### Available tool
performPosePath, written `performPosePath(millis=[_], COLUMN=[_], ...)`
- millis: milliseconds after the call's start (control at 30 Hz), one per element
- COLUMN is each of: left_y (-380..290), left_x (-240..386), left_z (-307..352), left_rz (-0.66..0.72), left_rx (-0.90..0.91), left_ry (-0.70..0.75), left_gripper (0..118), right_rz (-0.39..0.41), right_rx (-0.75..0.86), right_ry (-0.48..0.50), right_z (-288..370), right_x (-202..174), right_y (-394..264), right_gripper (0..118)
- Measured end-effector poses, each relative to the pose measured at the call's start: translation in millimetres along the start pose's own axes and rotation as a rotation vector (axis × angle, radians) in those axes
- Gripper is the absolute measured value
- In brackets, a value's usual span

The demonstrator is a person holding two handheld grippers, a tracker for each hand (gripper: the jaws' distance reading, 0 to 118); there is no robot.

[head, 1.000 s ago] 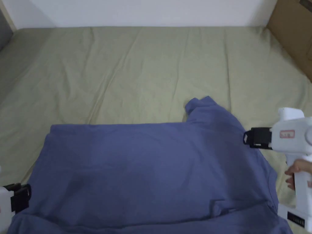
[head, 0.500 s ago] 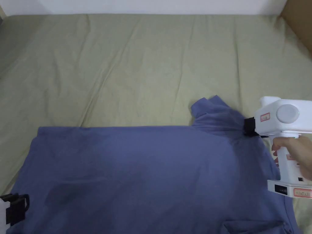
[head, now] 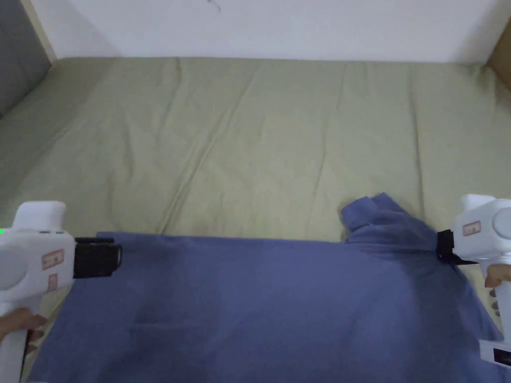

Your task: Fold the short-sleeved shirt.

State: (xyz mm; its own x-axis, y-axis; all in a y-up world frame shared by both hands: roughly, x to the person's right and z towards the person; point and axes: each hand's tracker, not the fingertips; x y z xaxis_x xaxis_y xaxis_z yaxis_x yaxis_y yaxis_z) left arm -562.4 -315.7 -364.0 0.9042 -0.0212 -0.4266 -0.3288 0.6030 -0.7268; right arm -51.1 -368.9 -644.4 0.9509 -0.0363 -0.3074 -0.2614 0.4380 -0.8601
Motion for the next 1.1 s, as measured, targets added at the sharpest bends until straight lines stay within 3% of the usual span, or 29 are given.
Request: performPosePath(millis=[133, 167, 200, 267, 300, 367, 433, 500, 667, 767, 1100], left_y=[33.3, 34.3, 34.5, 24.3, 20.2, 29.9, 27.5, 29.0, 27.7, 31.5, 0.1], left_x=[-1.5, -4.2, -6.5, -12.6, -11.4, 0.6, 10.5, 17.9, 23.7, 21.5, -14.3], left_z=[-67.1, -85.1, -102.8, -135.4, -126.7, -107.7, -94.0, -89.9, -68.4, -38.1, 96.3], left_rz=[-0.016, 0.01, 0.033, 0.077, 0.096, 0.048, -0.051, -0.04, -0.084, -0.082, -0.062], left_rx=[-0.063, -0.096, -0.127, -0.241, -0.158, -0.163, -0.118, -0.136, -0.133, -0.087, 0.077], left_ry=[0.049, 0.048, 0.059, 0.05, 0.04, 0.072, 0.069, 0.045, 0.037, 0.023, -0.058], left_gripper=[112, 105, 85, 89, 89, 83, 43, 3, 3, 3, 3], right_rz=[0.019, 0.019, 0.017, 0.016, 0.016, 0.022, 0.041, 0.035, -0.001, -0.025, 0.073], right_rx=[-0.007, -0.008, -0.009, -0.012, -0.014, -0.013, -0.012, -0.004, 0.023, 0.067, 0.187], right_ry=[-0.016, -0.018, -0.019, -0.021, -0.022, -0.033, -0.046, -0.047, -0.019, 0.052, 0.049], right_z=[-5.5, -6.7, -7.3, -8.9, -9.5, -10.3, -8.9, -3.1, 27.8, 56.9, 169.9], right_x=[-2.8, -3.1, -2.3, -2.8, -3.4, -5.3, -8.2, -6.9, 0.2, 3.7, 9.9], right_y=[-1.3, -1.7, -1.3, -1.1, -1.3, -0.7, -0.9, -0.6, 6.1, 7.1, -47.3], right_gripper=[0, 0, 0, 0, 0, 0, 0, 0, 0, 0, 0])
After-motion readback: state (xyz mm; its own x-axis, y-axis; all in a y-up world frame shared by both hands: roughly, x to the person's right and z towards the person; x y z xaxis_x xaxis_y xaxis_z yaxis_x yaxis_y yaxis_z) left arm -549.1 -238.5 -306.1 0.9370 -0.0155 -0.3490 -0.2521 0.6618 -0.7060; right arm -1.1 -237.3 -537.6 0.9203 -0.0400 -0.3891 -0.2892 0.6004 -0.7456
